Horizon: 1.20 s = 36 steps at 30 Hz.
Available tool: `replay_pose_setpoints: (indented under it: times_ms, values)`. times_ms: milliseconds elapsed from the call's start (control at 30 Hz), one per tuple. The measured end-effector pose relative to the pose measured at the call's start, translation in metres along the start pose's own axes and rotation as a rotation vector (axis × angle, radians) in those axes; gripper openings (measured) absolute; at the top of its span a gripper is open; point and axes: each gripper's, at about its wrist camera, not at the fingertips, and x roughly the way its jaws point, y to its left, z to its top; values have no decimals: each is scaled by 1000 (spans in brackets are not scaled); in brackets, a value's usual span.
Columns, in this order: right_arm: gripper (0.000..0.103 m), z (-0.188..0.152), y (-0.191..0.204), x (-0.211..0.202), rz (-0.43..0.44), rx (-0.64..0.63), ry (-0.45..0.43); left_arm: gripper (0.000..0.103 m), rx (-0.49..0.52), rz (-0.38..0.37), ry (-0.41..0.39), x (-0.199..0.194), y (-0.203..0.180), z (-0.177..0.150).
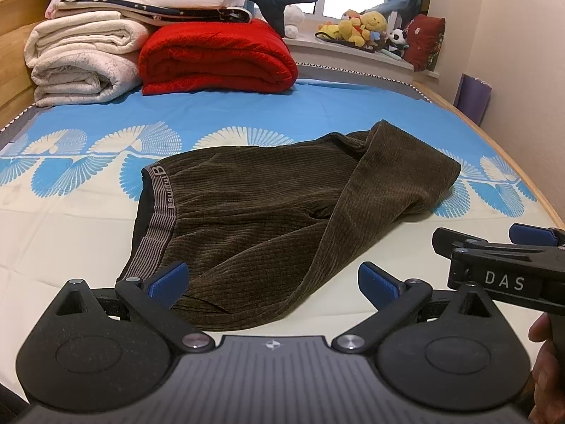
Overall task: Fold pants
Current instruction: 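Grasp the grey waistband with the left tool while the right tool grasps a pant leg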
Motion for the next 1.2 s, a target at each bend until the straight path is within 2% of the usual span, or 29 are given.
replay_pose_setpoints:
  times_ms: [267, 367, 433, 467, 500, 567, 600, 633, 733, 800, 867, 900, 933, 967, 1067, 1133, 1200]
  values:
    - [97, -2, -1, 1, 15, 23, -11, 102, -1, 4, -2, -1, -1, 1]
    - [92, -1, -4, 0, 20, 56, -37, 100, -4, 1, -21, -7, 6, 8]
    - [86, 0, -9, -2, 9, 77, -58, 84, 1, -29, -19, -10, 18, 22]
    - [76, 2, -15, -3, 16, 101, -68, 60, 4, -54, -13, -10, 27, 34]
    - [69, 4, -20, -4, 22, 120, -83, 43, 4, -71, -10, -9, 37, 46]
    - [42, 11, -30, -4, 47, 158, -101, 32, 7, -87, -22, -6, 58, 71]
    - [37, 14, -36, -3, 65, 180, -108, 30, 15, -88, -32, -4, 68, 84]
    - [32, 18, -42, -1, 82, 201, -110, 30, 30, -84, -45, 2, 81, 99]
    - [31, 37, -54, 12, 116, 210, -104, 30, 8, -81, -29, 31, 122, 132]
    - [32, 52, -61, 25, 143, 206, -118, 30, -36, -77, -44, 55, 153, 141]
    - [32, 66, -63, 46, 150, 200, -117, 30, -111, -59, -40, 80, 184, 136]
    - [33, 71, -61, 57, 148, 190, -111, 30, -160, -49, 3, 96, 200, 128]
    - [33, 76, -60, 74, 156, 186, -90, 30, -219, -29, 86, 114, 214, 119]
    - [33, 80, -56, 94, 162, 177, -60, 30, -261, -37, 123, 125, 225, 110]
    - [33, 84, -42, 146, 164, 140, 39, 31, -250, -63, 249, 163, 238, 95]
    - [33, 86, -31, 178, 174, 136, 101, 40, -239, -62, 252, 177, 245, 91]
    - [35, 87, -21, 207, 153, 118, 131, 56, -259, -76, 306, 196, 253, 87]
